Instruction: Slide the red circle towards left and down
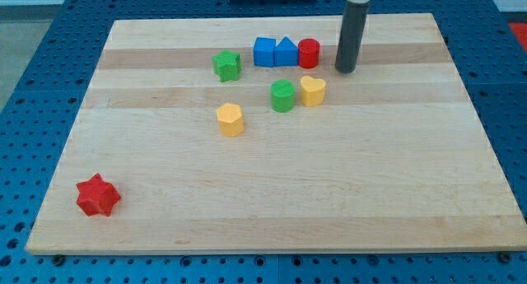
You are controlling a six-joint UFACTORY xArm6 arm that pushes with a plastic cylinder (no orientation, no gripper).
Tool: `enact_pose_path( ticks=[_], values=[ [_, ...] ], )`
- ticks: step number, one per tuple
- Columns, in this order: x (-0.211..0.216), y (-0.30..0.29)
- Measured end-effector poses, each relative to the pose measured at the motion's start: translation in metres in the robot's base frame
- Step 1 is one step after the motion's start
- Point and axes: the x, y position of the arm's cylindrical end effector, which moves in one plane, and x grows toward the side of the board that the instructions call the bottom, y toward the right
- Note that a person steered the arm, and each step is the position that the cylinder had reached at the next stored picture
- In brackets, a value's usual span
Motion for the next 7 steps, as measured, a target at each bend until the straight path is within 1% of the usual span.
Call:
enact_pose_path(
  ticks=[1,2,3,6,7],
  values=[
    [-0.028,-0.005],
    [-0.048,-0.034],
    [-0.049,-0.048],
    [0.001,-0.045],
    [0.021,-0.056]
  ],
)
